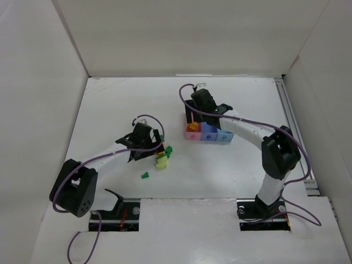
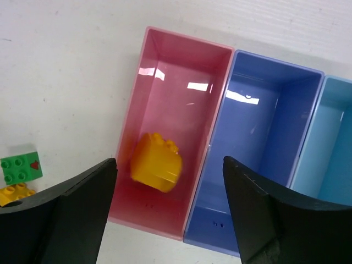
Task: Sort the legos into containers by color
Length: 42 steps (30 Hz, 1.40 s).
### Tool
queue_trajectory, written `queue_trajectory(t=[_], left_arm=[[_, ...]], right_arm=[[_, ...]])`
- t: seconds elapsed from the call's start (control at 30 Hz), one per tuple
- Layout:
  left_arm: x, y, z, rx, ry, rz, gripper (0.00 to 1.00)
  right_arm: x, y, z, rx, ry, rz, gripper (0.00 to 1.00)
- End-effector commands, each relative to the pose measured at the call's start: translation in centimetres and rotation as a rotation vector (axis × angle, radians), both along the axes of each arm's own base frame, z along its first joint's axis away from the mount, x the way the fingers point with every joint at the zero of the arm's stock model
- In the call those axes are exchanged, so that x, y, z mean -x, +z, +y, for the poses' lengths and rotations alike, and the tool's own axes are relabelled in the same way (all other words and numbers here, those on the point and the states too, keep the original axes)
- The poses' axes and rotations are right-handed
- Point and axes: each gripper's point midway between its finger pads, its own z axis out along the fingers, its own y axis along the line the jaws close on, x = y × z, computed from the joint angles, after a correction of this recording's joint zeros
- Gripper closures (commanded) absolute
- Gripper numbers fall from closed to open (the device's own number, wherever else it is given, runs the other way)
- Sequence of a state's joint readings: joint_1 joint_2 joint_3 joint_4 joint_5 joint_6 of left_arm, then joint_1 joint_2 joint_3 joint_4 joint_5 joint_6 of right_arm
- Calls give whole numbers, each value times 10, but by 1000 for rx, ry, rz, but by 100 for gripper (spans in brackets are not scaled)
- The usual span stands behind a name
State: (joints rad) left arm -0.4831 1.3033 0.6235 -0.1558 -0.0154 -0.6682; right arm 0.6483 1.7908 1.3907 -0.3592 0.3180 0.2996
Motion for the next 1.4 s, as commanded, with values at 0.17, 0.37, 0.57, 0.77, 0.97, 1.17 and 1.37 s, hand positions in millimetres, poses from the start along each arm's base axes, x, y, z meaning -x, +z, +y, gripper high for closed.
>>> queue_trajectory(t=[0.17, 0.37, 0.57, 0.77, 0.97, 1.17, 1.37], left_arm=[[-22, 9, -15, -30, -49, -48, 4], [-26, -1, -21, -82, -75, -24, 18], [-24, -10, -22, -105, -81, 2, 45], [-24, -8, -22, -100, -80, -8, 53], [-32, 27, -29, -88, -167, -124, 60], [-33, 100, -54, 39, -365, -376, 60], [-11, 158, -83, 164, -639, -629, 57]], right_arm=[[-3, 20, 10, -54, 23, -33, 17], [-1, 17, 6, -79, 35, -22, 17], [6, 16, 0, -69, 40, -19, 17], [8, 21, -5, -83, 38, -28, 17], [27, 40, 7, -160, 146, -24, 17], [77, 65, 27, -409, 459, 68, 17], [129, 107, 41, -657, 751, 120, 17]])
